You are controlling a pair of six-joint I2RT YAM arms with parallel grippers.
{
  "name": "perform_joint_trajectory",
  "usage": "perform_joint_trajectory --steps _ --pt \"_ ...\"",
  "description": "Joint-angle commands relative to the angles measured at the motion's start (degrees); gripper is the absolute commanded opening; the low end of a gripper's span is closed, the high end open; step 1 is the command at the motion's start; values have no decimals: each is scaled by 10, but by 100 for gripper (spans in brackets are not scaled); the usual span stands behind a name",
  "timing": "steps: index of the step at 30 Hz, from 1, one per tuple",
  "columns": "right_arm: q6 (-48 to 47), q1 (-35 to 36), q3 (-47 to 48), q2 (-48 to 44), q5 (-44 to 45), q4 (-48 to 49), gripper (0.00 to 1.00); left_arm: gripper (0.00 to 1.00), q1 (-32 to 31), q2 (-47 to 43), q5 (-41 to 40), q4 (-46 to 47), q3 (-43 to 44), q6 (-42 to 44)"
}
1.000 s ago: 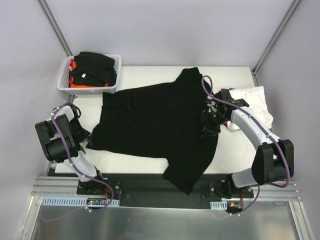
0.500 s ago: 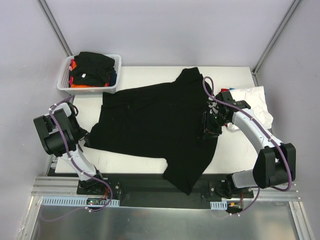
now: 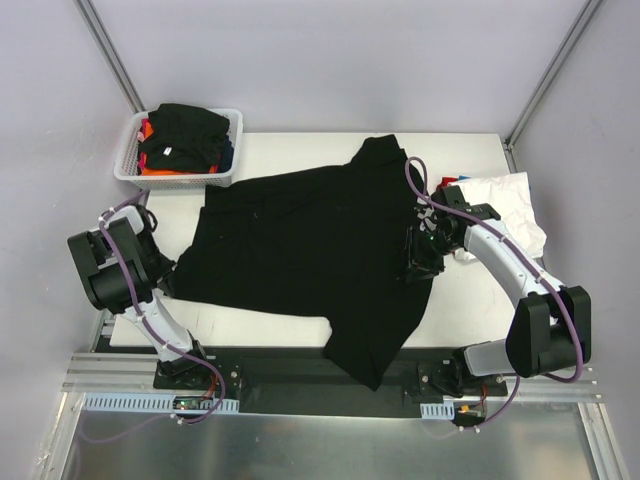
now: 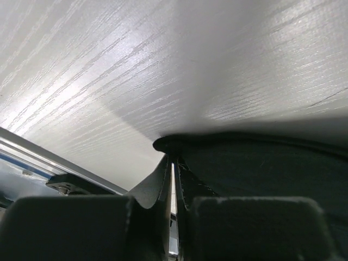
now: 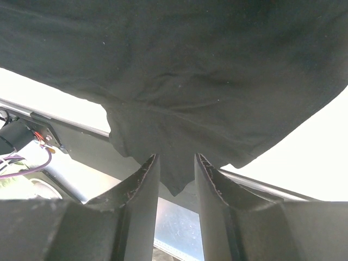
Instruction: Fold and stack the t-shirts
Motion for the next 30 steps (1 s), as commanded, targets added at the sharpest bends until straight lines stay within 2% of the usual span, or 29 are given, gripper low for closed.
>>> perform_joint_trajectory --steps 1,7,10,20,30 --pt "-5 -3 3 -18 -3 -8 35 0 -38 -37 -7 -27 -1 -12" --pt "0 -2 -19 -32 -21 -4 35 0 -175 -56 12 -78 59 -53" --pt "-5 -2 -34 -45 -17 -8 35 0 -212 -53 19 -100 85 -69" --pt "-18 -2 -56 -67 -41 -31 34 0 -218 -55 5 -104 77 -70" --pt "-14 -2 -163 -184 -62 -82 34 0 -223 -70 -9 -105 36 -68"
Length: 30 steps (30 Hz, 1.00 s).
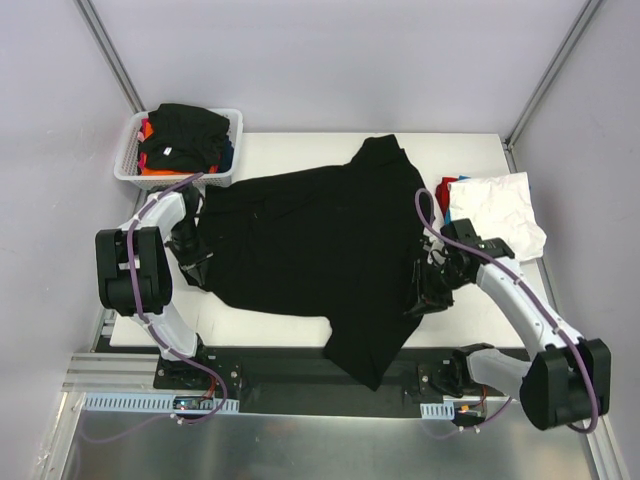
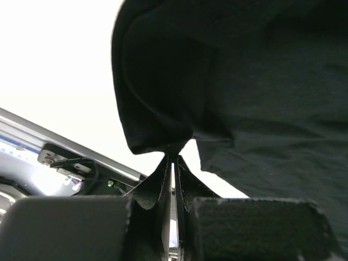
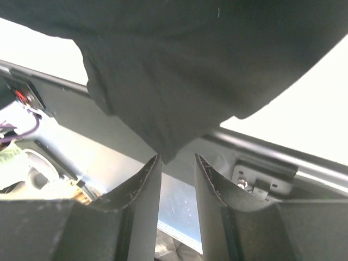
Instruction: Fold and stack the t-shirts
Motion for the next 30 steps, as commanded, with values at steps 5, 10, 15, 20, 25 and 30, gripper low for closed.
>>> perform_joint_trajectory --steps 5,10,15,20,25,30 --pt "16 4 -79 -105 -31 -41 34 0 -21 -18 -26 -22 -1 -7" --pt "57 27 -110 -150 -56 -20 35 0 -34 -21 -28 -22 4 -4" --pt "74 43 -124 -207 -65 -61 33 0 -35 -36 -32 -21 6 -1" --pt "84 43 -126 -223 25 -130 37 0 -35 -56 -29 -12 -10 -2" --pt "98 45 -107 -196 33 -93 39 0 -35 -76 -20 -7 -14 -7" --pt "89 43 -96 -140 41 -40 40 0 -35 -92 -16 -11 3 -5"
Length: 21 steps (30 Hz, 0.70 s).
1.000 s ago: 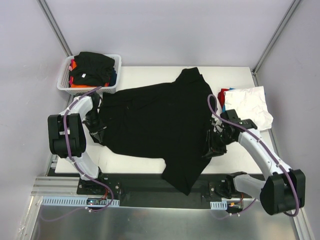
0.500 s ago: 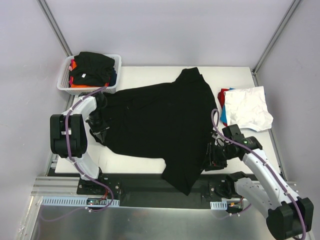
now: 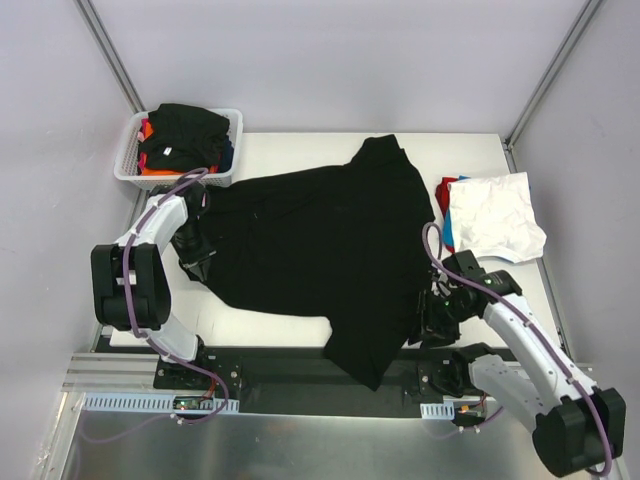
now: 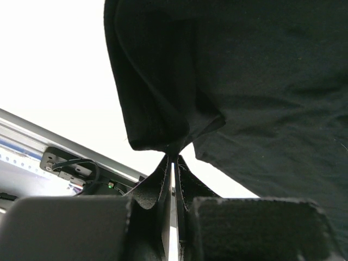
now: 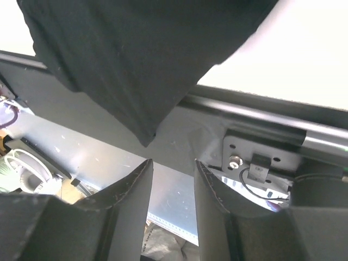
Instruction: Fold and stack the t-shirts
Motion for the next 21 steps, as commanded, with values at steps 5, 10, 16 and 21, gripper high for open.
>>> perform_joint_trajectory --steps 5,10,16,21 --pt "10 -14 55 103 1 116 35 0 -3 -45 13 -17 25 -15" --pt "5 -45 115 217 -15 177 1 0 -3 -65 34 -16 23 -38" --pt "20 -103 140 354 -59 278 1 0 -4 -80 37 -9 2 -45" --pt "7 -126 185 457 -89 318 1 0 -4 -84 58 -1 -2 -60"
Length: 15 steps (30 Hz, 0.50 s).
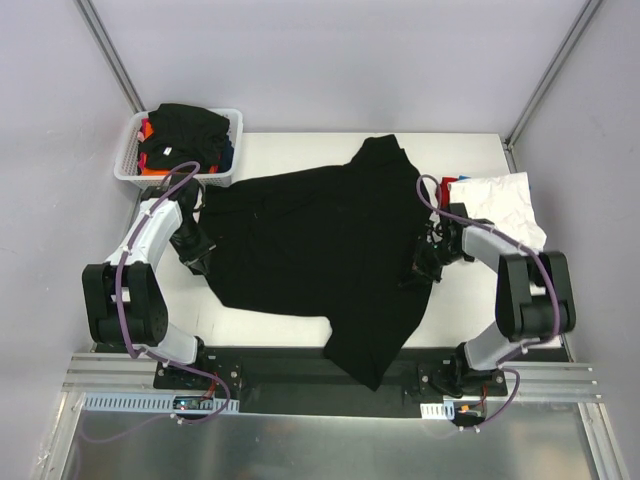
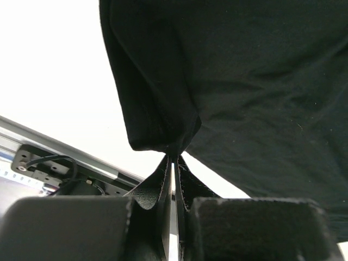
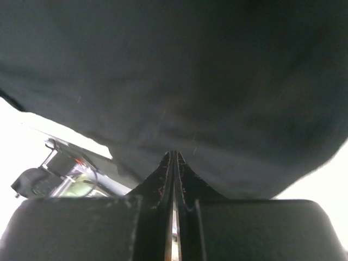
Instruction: Fold and stack the t-shirts
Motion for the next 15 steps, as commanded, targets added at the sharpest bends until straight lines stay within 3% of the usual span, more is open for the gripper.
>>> perform_joint_trajectory --steps 1,15 --pt "-9 -14 61 63 -36 43 1 0 -5 -20 27 -4 -2 -26" --pt "-4 -43 229 228 -29 35 1 0 -13 19 23 -5 54 -21"
